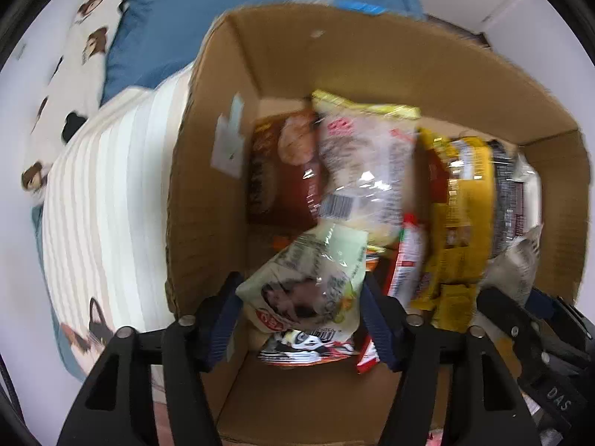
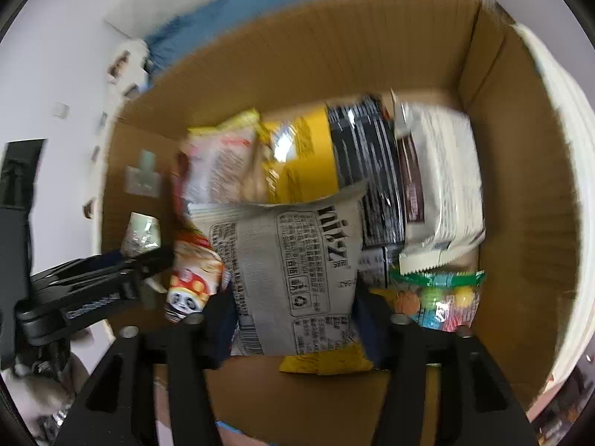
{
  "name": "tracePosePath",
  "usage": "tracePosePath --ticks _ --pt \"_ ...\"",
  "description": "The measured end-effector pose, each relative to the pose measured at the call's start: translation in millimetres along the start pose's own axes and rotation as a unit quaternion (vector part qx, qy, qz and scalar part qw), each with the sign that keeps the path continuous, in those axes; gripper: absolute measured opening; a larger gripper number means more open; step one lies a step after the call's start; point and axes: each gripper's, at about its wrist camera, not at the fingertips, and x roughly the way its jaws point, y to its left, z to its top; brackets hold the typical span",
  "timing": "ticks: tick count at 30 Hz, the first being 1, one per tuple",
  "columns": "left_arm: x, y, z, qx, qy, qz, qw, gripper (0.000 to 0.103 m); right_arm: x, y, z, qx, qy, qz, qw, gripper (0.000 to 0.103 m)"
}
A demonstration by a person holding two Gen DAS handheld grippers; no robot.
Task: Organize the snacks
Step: 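Carry both packs into the cardboard box and open both tools, then withdraw both tools from the box back toward the snacks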
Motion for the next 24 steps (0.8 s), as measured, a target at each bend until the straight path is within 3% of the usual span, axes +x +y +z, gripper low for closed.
tracePosePath --ticks 1,2,6,9,16,24 --pt "4 2 1 -0.007 0.009 -0.004 0.9999 0.068 4 -1 -1 0.001 0.005 -0.005 1.000 0.094" --pt "9 2 1 -0.010 0.014 -0.010 0.9998 0.073 6 -1 0 -0.001 0.006 -0.010 1.000 0.101" --pt "11 -7 -2 0.002 0.005 -0.013 0.9999 0.089 9 -3 0 -0.007 0.010 -0.025 1.000 0.101" --pt "11 -14 -7 0.009 -0.003 -0.003 0.9999 0.095 8 -8 1 -0.005 0.006 -0.030 1.000 0.101" --pt "-4 -23 -24 0.003 -0.025 -0.015 0.9996 0.095 -12 -13 -10 -0.008 -0.010 -0.037 0.999 0.101" --pt "-56 -33 -68 0.009 -0.114 -0.024 0.9931 0.095 -51 -15 -33 -0.030 -0.055 -0.055 0.996 0.101"
